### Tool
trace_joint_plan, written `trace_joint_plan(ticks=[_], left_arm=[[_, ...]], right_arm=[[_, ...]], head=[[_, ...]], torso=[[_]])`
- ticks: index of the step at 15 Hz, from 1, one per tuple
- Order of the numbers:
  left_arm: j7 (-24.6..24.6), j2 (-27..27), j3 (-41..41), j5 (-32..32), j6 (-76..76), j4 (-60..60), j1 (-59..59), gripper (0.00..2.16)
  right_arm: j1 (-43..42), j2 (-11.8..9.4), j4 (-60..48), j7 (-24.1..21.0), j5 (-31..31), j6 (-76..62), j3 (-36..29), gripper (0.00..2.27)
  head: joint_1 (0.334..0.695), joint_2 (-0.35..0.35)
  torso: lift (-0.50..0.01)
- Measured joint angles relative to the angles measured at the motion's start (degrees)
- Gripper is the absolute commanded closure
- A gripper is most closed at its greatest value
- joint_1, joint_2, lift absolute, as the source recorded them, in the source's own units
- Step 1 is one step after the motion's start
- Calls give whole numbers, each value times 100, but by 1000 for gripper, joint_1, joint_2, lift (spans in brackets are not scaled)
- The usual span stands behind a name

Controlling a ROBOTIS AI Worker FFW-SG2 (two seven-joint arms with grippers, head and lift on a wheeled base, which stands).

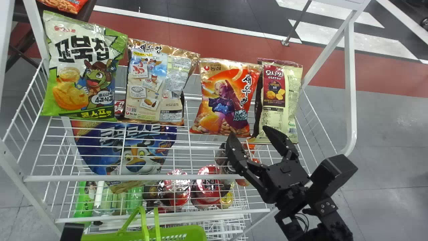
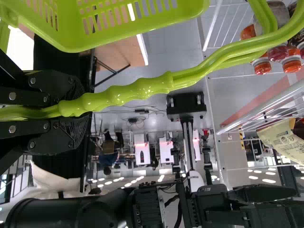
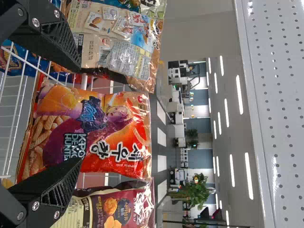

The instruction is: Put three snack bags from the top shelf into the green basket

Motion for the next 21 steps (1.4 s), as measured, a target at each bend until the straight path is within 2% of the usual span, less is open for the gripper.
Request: trace_joint_plan(ticks=[5, 7, 9, 14, 15, 16, 17, 20, 21], left_arm=[[2, 0, -19, -1, 0, -44, 1, 2145], [-9, 0, -71, -8, 0, -62, 7, 2145], [-17, 0, -172, -69, 0, -71, 7, 2145], [-27, 0, -379, -159, 0, -90, -42, 2145], [-25, 0, -408, -166, 0, -91, -46, 2145], [-19, 0, -437, -183, 0, -91, -53, 2145], [-18, 0, -467, -205, 0, -90, -65, 2145], [-24, 0, -489, -229, 0, -51, -82, 2145], [-41, 0, -486, -230, 0, -32, -92, 2145]], right_arm=[[-6, -4, 7, 26, 3, -45, 12, 140], [-143, -17, 99, 171, 3, -175, 129, 140], [-500, -17, 326, 385, -9, -254, 410, 137], [-1797, 165, 1345, 431, 44, -327, 1422, 134], [-2129, 231, 1571, 431, 66, -294, 1675, 134], [-2411, 294, 1745, 431, 94, -215, 1893, 134], [-2720, 392, 1915, 431, 160, -46, 2139, 134], [-3479, 793, 2471, 431, 367, 362, 2701, 134], [-3719, 947, 2741, 431, 400, 401, 2844, 134]], head=[[695, -350], [695, -350], [695, -350], [695, -342], [695, -311], [695, -239], [695, -198], [695, -85], [695, -25]], torso=[[-50], [-50], [-50], [-50], [-50], [-50], [-50], [-50], [-50]])
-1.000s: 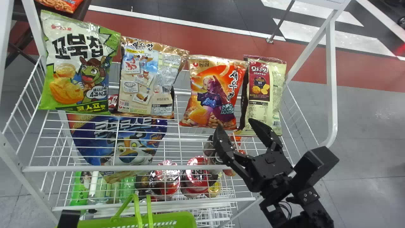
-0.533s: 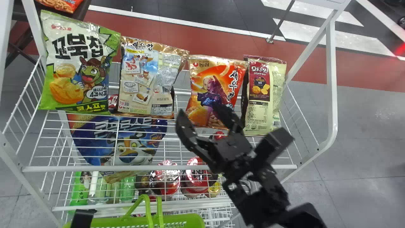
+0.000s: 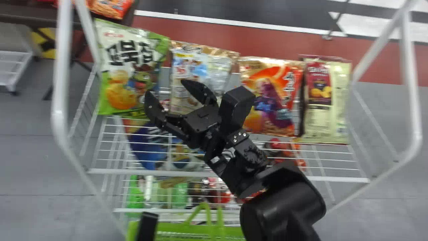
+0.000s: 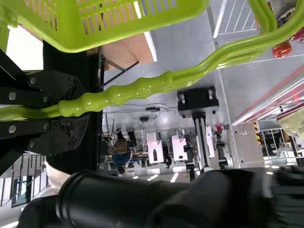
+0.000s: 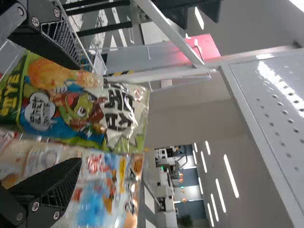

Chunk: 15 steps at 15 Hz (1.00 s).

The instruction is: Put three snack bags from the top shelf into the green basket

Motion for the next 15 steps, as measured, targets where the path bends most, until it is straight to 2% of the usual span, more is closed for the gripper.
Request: trace_joint_plan(ticks=[3, 5, 8, 9, 10, 11, 12, 13, 15], left_arm=[[-49, 0, 26, 5, 0, 50, -16, 2145], [-82, 0, 85, 12, 0, 93, -24, 2145], [-109, 0, 158, 37, 0, 171, -72, 2145], [-120, 0, 179, 47, 0, 188, -90, 2145], [-136, 0, 202, 56, 0, 193, -97, 2145], [-144, 0, 230, 68, 0, 199, -112, 2145], [-145, 0, 245, 89, 0, 226, -146, 2145], [-145, 1, 253, 121, 0, 264, -185, 2145], [-144, 13, 264, 169, 0, 326, -238, 2145]], right_arm=[[-571, 347, 749, -19, 125, -44, 282, 137], [-912, 389, 1184, -32, 121, -90, 392, 140], [-1302, 397, 1599, -207, 152, -101, 541, 144], [-1398, 398, 1698, -231, 175, -90, 585, 235], [-1487, 398, 1794, -230, 176, -62, 601, 687], [-1586, 398, 1890, -177, 170, 5, 608, 1355], [-1642, 398, 1932, -78, 161, 100, 612, 1693], [-1666, 398, 1936, 40, 147, 237, 612, 1875], [-1681, 398, 1808, 274, 135, 664, 596, 1929]], head=[[695, 40], [695, 74], [695, 83], [695, 91], [695, 92], [695, 94], [695, 97], [695, 101], [695, 116]], torso=[[-50], [-50], [-50], [-50], [-50], [-50], [-50], [-50], [-50]])
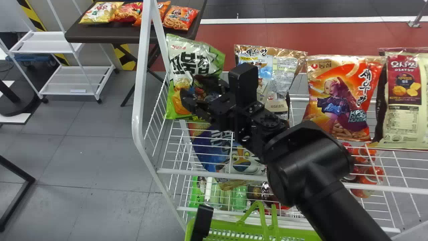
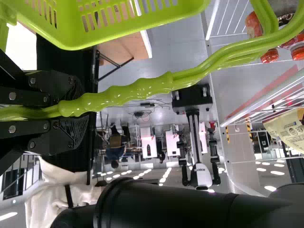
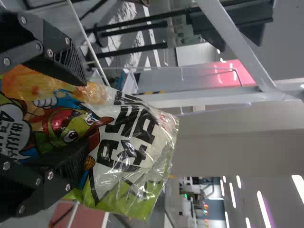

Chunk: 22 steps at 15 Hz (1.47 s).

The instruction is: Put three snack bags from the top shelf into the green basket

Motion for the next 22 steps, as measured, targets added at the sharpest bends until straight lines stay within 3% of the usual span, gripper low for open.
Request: trace_joint_plan(ticks=[8, 10, 12, 15, 18, 19, 22], left_arm=[[27, -5, -38, 14, 0, 12, -39, 2145], [21, -3, -20, 15, 0, 12, -35, 2145], [20, -1, -8, 15, 0, 31, -32, 2145], [9, -4, -5, 24, -29, 77, -34, 2145], [14, -11, 2, 24, -104, 187, -98, 2145], [14, -12, 3, 25, -119, 215, -119, 2145], [2, -13, 12, 45, -242, 330, -174, 2145]], right_arm=[[370, -72, -1287, 34, 272, 994, 179, 2013], [629, -309, -1886, 26, 246, 1482, 176, 2013], [1020, -680, -2760, -12, 290, 2182, 104, 2013], [1710, -1297, -4159, -18, 99, 2956, -347, 2013], [2465, -1854, -5487, 15, -549, 3578, -1239, 2013], [2686, -1983, -5822, 24, -776, 3785, -1562, 2017], [3400, -2313, -6825, 36, -1603, 4713, -2867, 2013]], head=[[695, 154], [695, 140], [695, 113], [695, 9], [695, -101], [695, -169], [695, -282]], torso=[[-50], [-50], [-50], [-50], [-50], [-50], [-50]])
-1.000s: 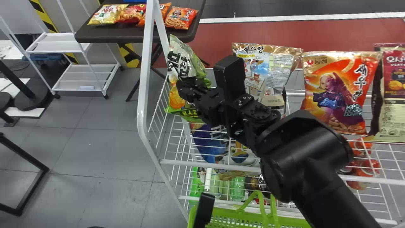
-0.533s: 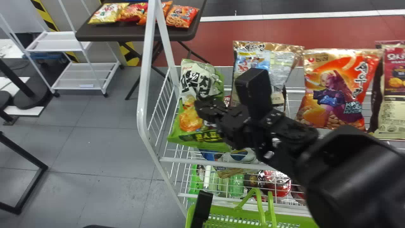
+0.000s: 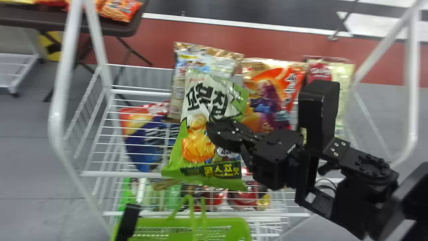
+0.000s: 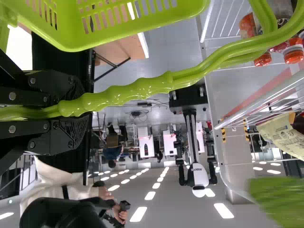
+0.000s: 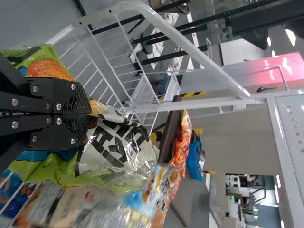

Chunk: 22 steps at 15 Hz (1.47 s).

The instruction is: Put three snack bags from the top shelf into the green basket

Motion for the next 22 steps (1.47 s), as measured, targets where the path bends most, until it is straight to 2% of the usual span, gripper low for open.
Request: trace_joint_plan(ticks=[2, 4, 8, 10, 13, 18, 22], left_arm=[[-3, 0, 76, 11, -174, 40, 8, 2145], [-25, 0, 293, 101, -347, 43, 73, 2145], [-61, 0, 483, 177, -421, 0, 57, 2145], [-96, 0, 535, 270, -389, -99, 87, 2145], [-112, 0, 486, 313, -302, -324, 212, 2145], [-203, 0, 424, 316, -205, -619, 481, 2145], [-230, 0, 334, 313, -180, -714, 582, 2145]], right_arm=[[319, -132, -497, 71, -441, 879, -822, 2013], [571, -176, -819, 458, -717, 1828, -1453, 2017], [1295, 187, -1096, 1554, -1298, 2700, -2882, 2017], [1542, 341, -1043, 1815, -1416, 2727, -3205, 2017], [1779, 427, -544, 1981, -1284, 2703, -3016, 2017], [1896, 410, 766, 2137, -571, 1149, -1777, 2013], [1780, 396, 1409, 2124, -279, 772, -989, 2013]], head=[[695, -350], [695, -350], [695, -350], [695, -350], [695, -350], [695, -350], [695, -350]], torso=[[-50], [-50], [-50], [-50], [-50], [-50], [-50]])
